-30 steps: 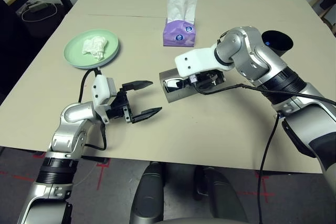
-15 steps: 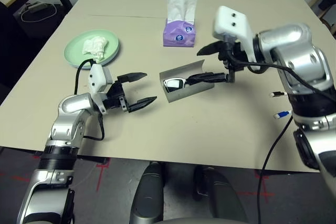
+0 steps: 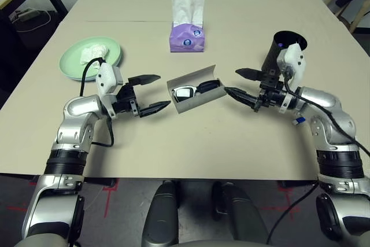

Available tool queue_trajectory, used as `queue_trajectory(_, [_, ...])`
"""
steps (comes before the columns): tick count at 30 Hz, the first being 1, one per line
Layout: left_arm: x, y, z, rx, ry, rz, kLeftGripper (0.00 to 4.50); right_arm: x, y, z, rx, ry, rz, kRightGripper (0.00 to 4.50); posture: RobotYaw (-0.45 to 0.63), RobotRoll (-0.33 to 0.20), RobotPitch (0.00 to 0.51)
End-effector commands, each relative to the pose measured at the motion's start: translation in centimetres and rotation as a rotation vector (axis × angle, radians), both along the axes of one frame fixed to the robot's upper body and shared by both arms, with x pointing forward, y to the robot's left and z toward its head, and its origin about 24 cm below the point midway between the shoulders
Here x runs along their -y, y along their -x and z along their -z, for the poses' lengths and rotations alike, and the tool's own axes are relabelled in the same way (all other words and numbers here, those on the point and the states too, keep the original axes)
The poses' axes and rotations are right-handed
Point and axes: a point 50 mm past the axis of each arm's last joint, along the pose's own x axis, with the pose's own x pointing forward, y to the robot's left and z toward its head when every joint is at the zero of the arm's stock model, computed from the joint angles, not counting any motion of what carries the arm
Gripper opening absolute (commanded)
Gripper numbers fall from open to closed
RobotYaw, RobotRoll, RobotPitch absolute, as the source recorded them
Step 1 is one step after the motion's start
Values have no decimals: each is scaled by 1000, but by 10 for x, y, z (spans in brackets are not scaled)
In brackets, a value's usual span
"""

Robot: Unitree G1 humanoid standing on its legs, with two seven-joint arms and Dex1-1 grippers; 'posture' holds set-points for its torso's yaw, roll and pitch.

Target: Organize and tidy the items on the table.

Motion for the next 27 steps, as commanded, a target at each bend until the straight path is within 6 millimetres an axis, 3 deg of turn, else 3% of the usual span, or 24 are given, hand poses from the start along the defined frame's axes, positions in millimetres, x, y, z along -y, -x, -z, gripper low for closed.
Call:
queue_trajectory(1, [-11,0,4,11,10,-29,4500,12,-1,7,62,-42,26,4456,153,0,169])
queue_trajectory(15, [-16,-7,8,17,23,-32,4500,45,13,23,86,50,-52,4456,147,0,175])
queue_trajectory(26, [-19,-21,18,-20,24,-47,4500,45,12,17,74,-3,-46,4456,128,0,167])
queue_trajectory(27, [-18,-22,19,-22,27,-45,4322,45,12,17,76,-4,-45,4491,125,0,167])
